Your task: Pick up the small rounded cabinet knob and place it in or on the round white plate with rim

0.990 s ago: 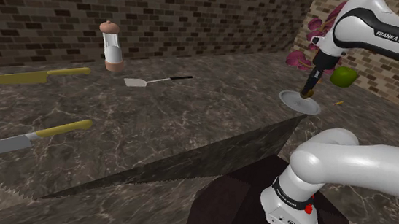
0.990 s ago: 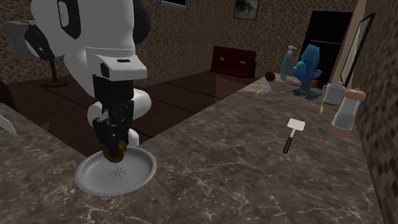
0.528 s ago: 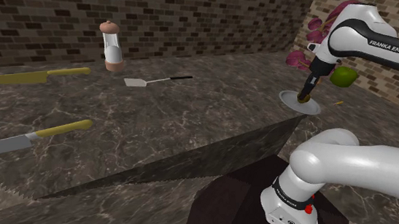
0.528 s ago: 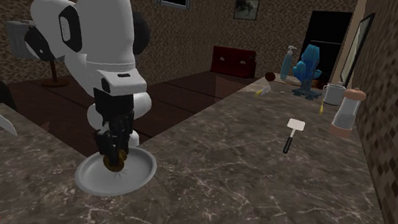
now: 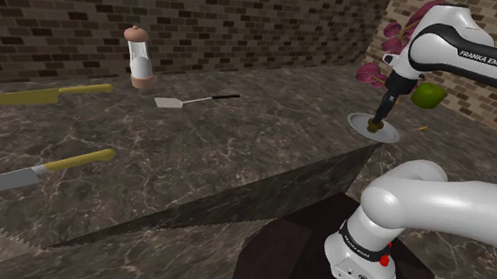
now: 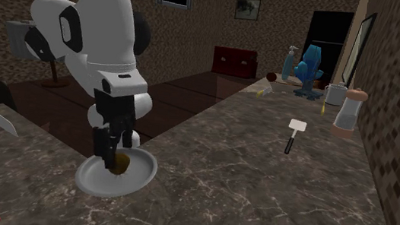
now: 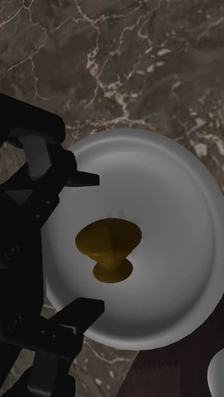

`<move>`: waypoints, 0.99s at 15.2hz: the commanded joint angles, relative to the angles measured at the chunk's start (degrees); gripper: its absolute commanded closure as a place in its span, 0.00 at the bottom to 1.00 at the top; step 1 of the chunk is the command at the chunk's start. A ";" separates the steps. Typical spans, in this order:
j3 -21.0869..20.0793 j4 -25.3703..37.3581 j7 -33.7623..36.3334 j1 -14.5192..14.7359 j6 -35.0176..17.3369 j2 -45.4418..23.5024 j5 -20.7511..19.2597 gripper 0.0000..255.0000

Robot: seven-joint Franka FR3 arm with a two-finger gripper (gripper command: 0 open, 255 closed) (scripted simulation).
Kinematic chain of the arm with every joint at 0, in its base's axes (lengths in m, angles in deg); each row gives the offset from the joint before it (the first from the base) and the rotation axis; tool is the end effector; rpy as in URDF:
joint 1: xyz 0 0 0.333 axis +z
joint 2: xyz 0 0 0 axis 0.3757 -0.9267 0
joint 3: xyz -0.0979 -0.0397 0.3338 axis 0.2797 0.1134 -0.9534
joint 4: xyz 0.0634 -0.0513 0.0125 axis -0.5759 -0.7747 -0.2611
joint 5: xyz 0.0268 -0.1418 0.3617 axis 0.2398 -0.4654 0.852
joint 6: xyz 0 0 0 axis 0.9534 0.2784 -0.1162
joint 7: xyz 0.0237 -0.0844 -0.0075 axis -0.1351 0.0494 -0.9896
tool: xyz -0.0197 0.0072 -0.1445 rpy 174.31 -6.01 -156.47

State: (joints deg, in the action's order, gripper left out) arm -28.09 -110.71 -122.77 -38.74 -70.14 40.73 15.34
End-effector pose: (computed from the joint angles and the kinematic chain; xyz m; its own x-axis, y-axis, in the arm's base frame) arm 0.1182 -0.2604 0.4862 0.9920 0.1231 0.0294 0.1219 -0.9917 0.0408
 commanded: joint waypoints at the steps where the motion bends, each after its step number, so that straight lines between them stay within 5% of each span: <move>1: 0.00 0.00 0.00 0.00 0.00 0.00 0.00 0.00; 7: -2.94 7.25 -0.56 1.06 6.30 -1.02 2.73 0.00; 15: -2.94 7.25 -0.56 1.06 6.30 -1.02 2.73 0.00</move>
